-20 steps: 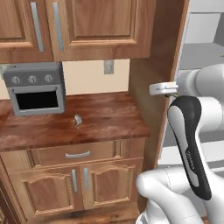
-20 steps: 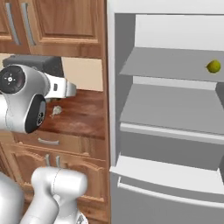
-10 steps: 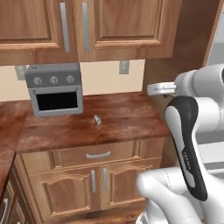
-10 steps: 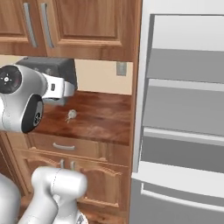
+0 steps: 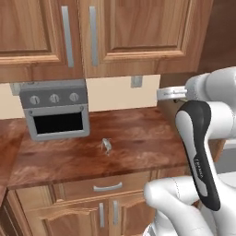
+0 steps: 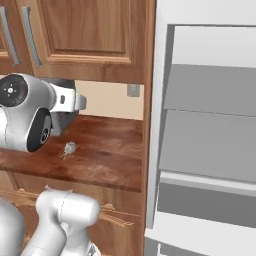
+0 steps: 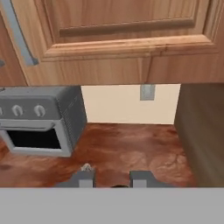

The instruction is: Open the fridge, remove the pear, mushroom, and fish, and place them on any counter.

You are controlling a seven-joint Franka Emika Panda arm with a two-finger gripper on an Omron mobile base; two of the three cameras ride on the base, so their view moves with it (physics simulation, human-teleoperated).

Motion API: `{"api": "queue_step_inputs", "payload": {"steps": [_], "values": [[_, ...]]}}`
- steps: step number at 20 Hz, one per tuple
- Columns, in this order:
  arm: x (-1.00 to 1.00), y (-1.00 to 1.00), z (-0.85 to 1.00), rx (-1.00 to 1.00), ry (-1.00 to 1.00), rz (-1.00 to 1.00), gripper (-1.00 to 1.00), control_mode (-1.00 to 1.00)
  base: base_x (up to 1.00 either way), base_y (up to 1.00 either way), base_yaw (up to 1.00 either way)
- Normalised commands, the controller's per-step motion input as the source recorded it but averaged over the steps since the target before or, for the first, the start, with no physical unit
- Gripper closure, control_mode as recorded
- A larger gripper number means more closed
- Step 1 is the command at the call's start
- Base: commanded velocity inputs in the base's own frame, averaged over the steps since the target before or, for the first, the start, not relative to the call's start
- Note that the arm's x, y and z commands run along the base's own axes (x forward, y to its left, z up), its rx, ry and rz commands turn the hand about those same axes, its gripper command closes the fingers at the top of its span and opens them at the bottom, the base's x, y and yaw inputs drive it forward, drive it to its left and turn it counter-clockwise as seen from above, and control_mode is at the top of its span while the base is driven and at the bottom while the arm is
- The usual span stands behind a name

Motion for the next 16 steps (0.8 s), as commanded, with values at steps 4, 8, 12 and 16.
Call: {"api": "queue_step_inputs", "payload": {"steps": [4,8,12,16], "values": [[0.00,0.00,0.00,0.00,0.00,0.00,1.00,1.00,0.60,0.24,0.00],[0.14,0.17,-0.25,0.00,0.06,-0.02,1.00,-1.00,0.20,0.16,-0.02],[0.18,0.37,-0.64,0.00,0.17,-0.04,1.00,-1.00,0.00,0.00,0.00],[0.26,0.14,-0.49,0.05,0.25,-0.03,1.00,-1.00,0.00,0.00,0.00]]}}
